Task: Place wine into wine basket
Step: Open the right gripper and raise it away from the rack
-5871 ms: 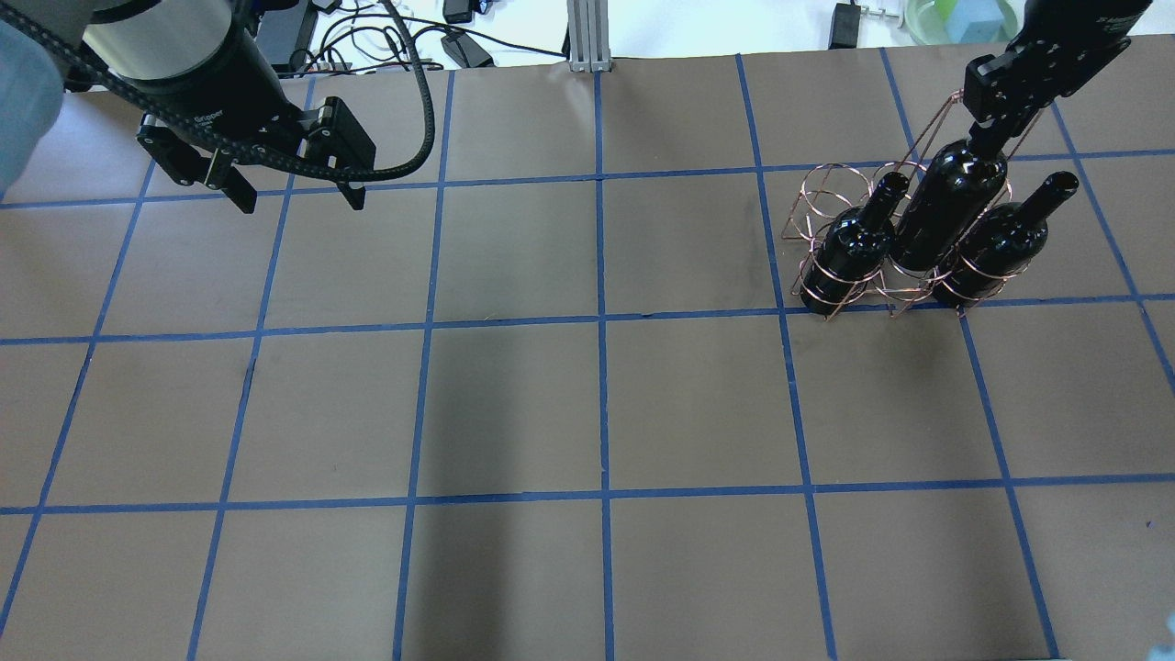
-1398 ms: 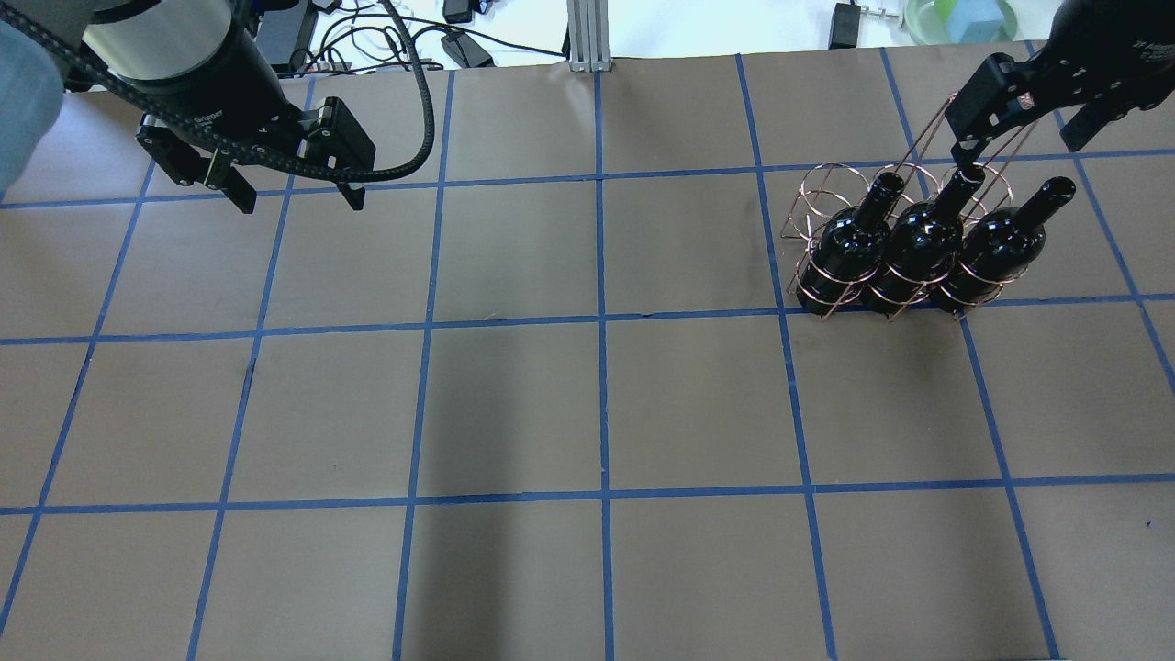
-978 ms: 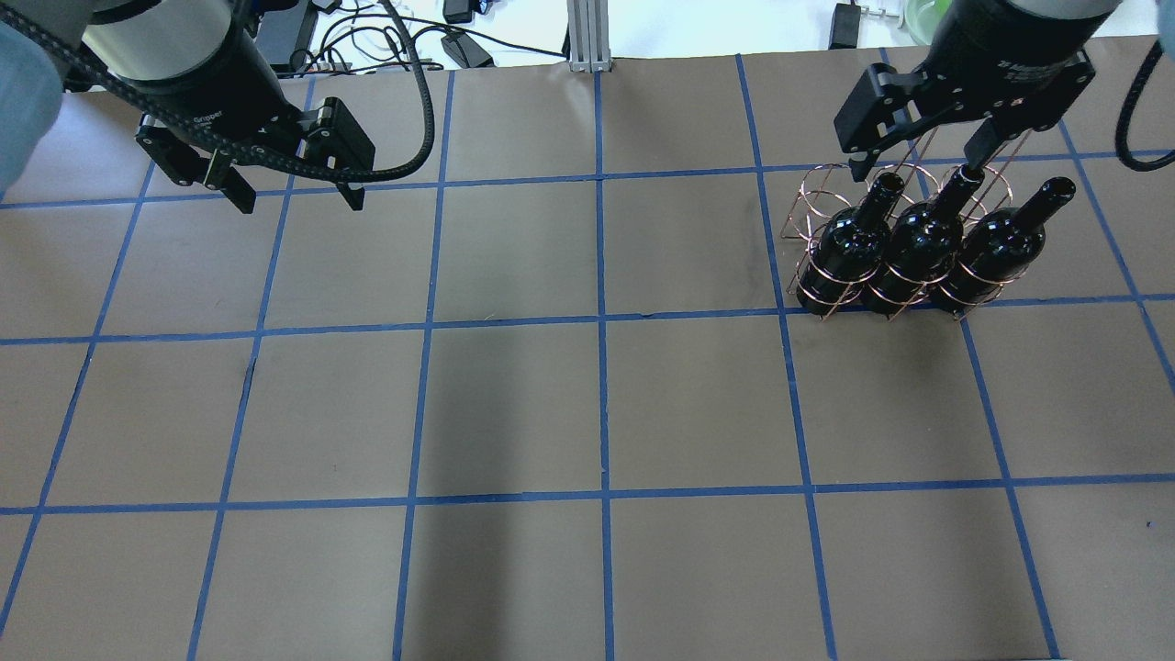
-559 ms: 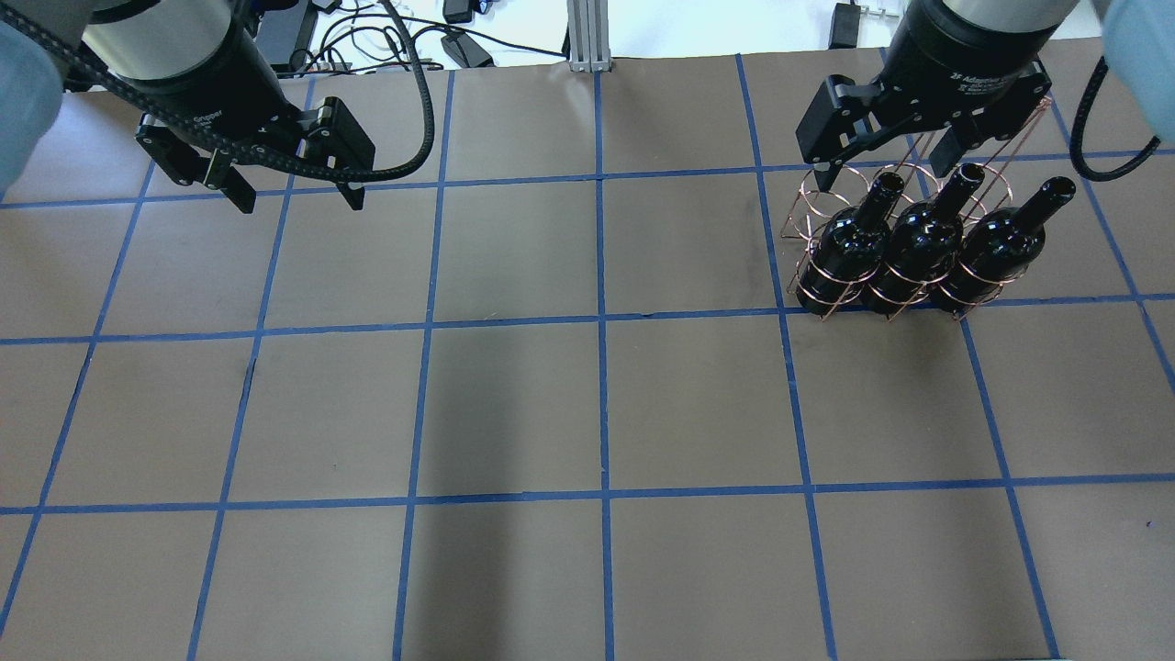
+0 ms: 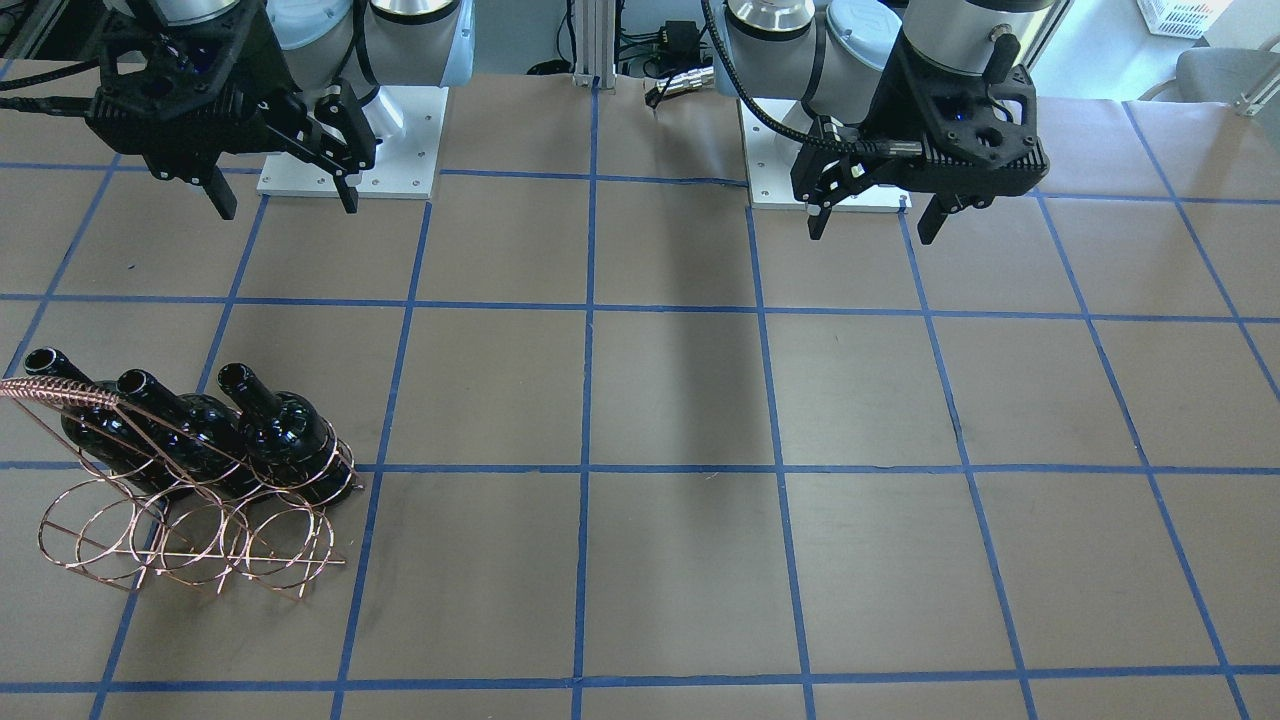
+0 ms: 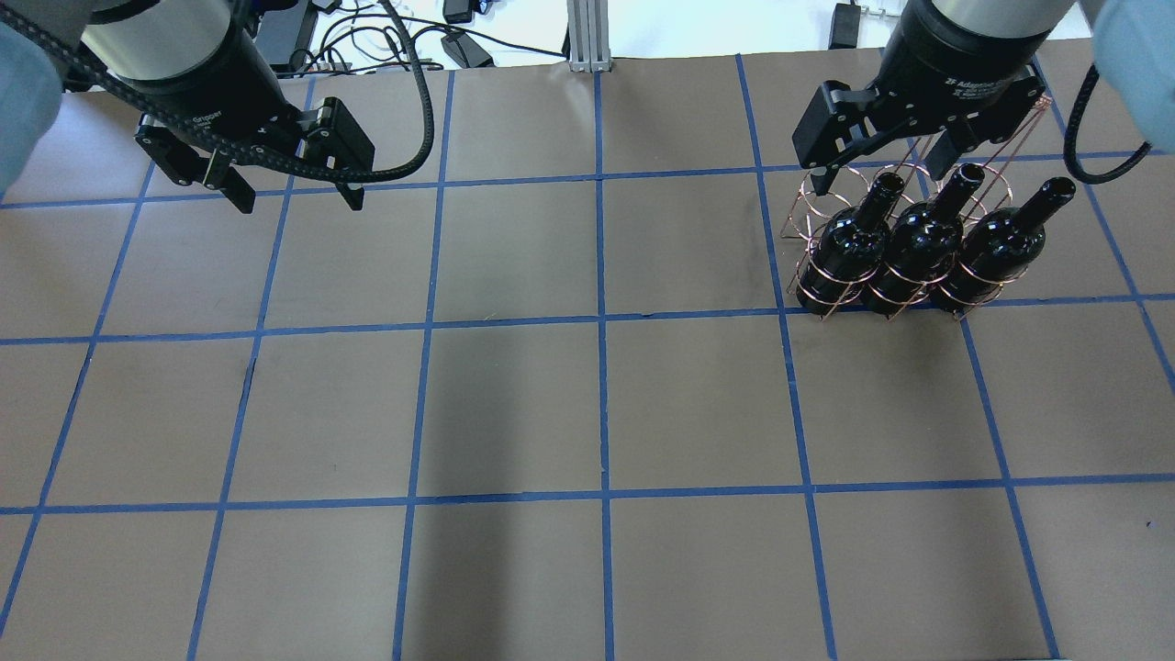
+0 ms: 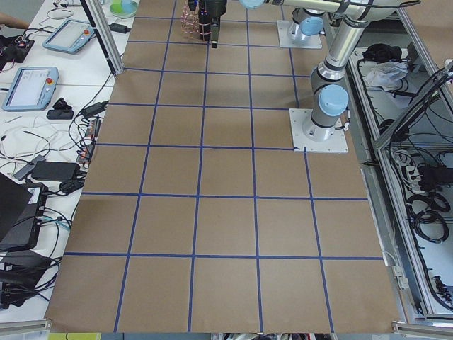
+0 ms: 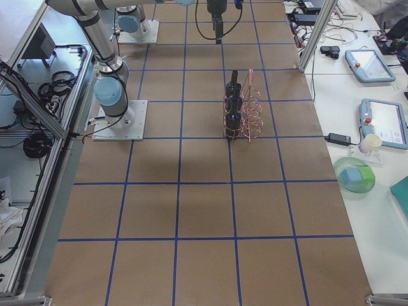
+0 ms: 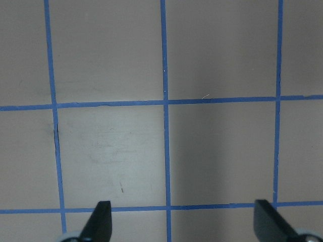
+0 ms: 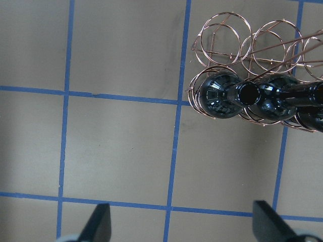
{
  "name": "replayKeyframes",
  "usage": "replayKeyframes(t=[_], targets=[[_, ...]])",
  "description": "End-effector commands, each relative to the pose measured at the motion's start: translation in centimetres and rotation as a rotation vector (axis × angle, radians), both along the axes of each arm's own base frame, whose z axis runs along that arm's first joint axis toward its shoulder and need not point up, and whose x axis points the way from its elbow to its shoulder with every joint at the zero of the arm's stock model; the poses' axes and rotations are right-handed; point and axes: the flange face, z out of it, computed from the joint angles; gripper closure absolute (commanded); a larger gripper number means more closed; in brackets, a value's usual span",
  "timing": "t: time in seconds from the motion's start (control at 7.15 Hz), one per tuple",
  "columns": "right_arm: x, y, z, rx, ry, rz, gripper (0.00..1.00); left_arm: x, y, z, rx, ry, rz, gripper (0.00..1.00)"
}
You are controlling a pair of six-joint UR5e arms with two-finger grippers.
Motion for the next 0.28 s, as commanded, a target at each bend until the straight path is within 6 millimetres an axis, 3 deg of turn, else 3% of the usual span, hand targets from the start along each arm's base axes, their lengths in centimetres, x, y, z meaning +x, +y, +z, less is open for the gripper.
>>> replayKeyframes(t=[0.0, 0.14], targets=[[0.03, 0.0, -0.19, 0.005, -0.002, 0.001, 0.0, 0.0, 0.0, 0.0, 0.0, 0.0, 0.0, 0.0], [0.01, -0.03, -0.16, 0.002, -0.001, 0.001, 0.0, 0.0, 0.0, 0.0, 0.0, 0.0, 0.0, 0.0]])
